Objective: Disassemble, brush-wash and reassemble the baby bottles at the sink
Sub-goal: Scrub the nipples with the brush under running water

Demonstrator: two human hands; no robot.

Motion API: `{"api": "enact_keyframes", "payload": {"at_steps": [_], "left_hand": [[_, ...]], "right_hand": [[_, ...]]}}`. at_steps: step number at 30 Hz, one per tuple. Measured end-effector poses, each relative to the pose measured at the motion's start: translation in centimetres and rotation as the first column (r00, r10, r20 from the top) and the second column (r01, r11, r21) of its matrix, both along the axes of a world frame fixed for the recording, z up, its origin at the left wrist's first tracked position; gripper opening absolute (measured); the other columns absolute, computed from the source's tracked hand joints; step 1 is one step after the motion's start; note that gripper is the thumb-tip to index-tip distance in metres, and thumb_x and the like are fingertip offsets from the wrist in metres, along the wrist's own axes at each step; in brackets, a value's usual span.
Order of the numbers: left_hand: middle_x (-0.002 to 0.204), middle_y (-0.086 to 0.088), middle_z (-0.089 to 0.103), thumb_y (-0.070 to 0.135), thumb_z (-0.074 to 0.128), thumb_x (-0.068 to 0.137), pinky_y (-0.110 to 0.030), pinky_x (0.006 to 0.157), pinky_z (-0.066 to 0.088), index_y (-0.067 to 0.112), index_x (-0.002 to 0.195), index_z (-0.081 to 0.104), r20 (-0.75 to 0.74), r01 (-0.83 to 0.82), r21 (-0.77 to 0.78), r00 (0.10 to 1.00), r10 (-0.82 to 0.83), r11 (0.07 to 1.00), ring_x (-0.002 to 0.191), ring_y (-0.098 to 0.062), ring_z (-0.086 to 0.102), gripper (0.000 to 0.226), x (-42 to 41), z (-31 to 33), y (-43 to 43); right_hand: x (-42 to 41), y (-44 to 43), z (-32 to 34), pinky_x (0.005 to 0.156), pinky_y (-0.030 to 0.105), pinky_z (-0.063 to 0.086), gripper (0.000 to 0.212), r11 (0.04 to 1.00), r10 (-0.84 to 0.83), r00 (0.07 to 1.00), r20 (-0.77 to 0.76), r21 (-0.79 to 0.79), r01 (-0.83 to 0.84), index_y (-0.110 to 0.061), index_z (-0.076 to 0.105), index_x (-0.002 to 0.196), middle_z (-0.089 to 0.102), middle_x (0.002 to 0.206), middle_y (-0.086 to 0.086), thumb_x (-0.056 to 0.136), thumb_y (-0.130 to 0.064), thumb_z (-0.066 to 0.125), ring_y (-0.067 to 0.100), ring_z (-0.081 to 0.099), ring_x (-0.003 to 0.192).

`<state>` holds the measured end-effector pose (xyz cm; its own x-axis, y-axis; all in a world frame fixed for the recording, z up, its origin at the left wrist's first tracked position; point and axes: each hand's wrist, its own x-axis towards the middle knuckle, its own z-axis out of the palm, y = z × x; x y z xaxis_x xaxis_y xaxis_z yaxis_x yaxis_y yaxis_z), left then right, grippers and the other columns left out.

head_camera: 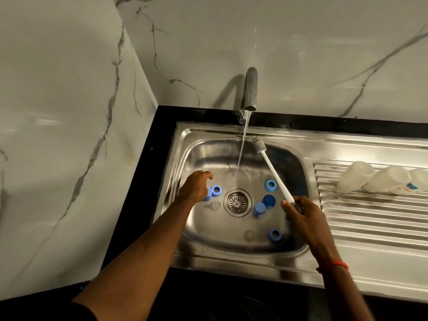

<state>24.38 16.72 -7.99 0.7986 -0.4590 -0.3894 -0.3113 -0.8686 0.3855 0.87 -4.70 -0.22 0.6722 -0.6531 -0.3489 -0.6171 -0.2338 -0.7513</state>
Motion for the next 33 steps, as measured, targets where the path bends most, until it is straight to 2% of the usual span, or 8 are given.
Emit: {"api": "enact_keyframes", "payload": {"at_steps": [3,9,14,22,26,30,33], "left_hand": [[0.142,-0.007,0.05,0.001,0.07,0.082,-0.031,0.096,0.046,0.019,0.134,0.057,-0.025,0.006,-0.003,1.0,-0.006,1.0,0.123,-0.025,0.056,0.056,0.5,-0.6,-0.2],[0.14,-0.009,0.052,0.001,0.073,0.081,-0.033,0.097,0.049,0.016,0.135,0.057,-0.038,0.03,-0.012,0.999,-0.031,0.999,0.12,-0.027,0.058,0.058,1.4,-1.8,-0.6],[0.137,-0.009,0.054,0.001,0.075,0.08,-0.035,0.097,0.05,0.016,0.134,0.058,-0.05,0.057,-0.041,0.997,-0.059,0.997,0.119,-0.026,0.058,0.059,1.5,-2.6,-0.5],[0.137,-0.009,0.055,0.004,0.077,0.079,-0.035,0.095,0.05,0.015,0.134,0.058,-0.069,0.072,-0.039,0.995,-0.075,0.997,0.122,-0.026,0.055,0.06,1.5,-3.7,-0.3],[0.136,-0.006,0.055,0.009,0.082,0.078,-0.036,0.095,0.051,0.018,0.135,0.057,-0.07,0.099,0.004,0.993,-0.099,0.995,0.124,-0.024,0.054,0.063,1.4,-4.4,-0.4],[0.132,-0.005,0.057,0.012,0.083,0.075,-0.04,0.093,0.053,0.02,0.131,0.058,-0.064,0.128,0.054,0.99,-0.124,0.99,0.119,-0.025,0.056,0.062,1.5,-5.2,-0.6],[0.128,-0.002,0.058,0.013,0.078,0.076,-0.041,0.089,0.054,0.021,0.124,0.062,-0.028,0.168,0.099,0.986,-0.166,0.981,0.114,-0.025,0.057,0.052,1.4,-5.3,-0.7]], "right_hand": [[0.2,0.4,-0.3,0.057,0.027,0.047,0.028,1.0,0.006,0.999,-0.039,-0.019,-0.006,-0.022,0.061,0.1,0.07,0.075,-0.002,0.09,-0.048,0.064,0.012,0.067,0.071],[-0.1,0.6,-1.1,0.065,0.033,0.057,0.029,1.0,-0.005,0.997,-0.077,-0.024,0.003,-0.028,0.059,0.105,0.07,0.081,-0.005,0.088,-0.051,0.064,0.012,0.069,0.075],[-0.4,0.9,-1.0,0.063,0.029,0.055,0.031,1.0,0.005,0.997,-0.072,-0.02,-0.006,-0.025,0.061,0.109,0.071,0.084,-0.004,0.089,-0.048,0.065,0.011,0.07,0.075],[-1.2,1.2,-0.4,0.059,0.024,0.05,0.02,0.999,0.013,0.998,-0.06,-0.033,-0.015,-0.025,0.061,0.105,0.069,0.086,-0.002,0.092,-0.039,0.065,0.009,0.067,0.073],[-1.8,1.4,-0.2,0.062,0.028,0.054,0.017,0.999,0.019,0.998,-0.063,-0.027,-0.021,-0.028,0.059,0.102,0.068,0.089,-0.002,0.091,-0.04,0.065,0.012,0.067,0.076],[-2.4,1.3,-0.1,0.059,0.023,0.048,0.023,0.999,0.008,0.997,-0.074,-0.045,-0.011,-0.022,0.063,0.106,0.069,0.09,0.002,0.091,-0.039,0.066,0.015,0.067,0.077],[-3.0,1.2,0.0,0.058,0.021,0.045,0.024,0.998,-0.008,0.997,-0.072,-0.056,0.004,-0.021,0.064,0.106,0.07,0.089,0.003,0.091,-0.041,0.066,0.014,0.067,0.076]]}}
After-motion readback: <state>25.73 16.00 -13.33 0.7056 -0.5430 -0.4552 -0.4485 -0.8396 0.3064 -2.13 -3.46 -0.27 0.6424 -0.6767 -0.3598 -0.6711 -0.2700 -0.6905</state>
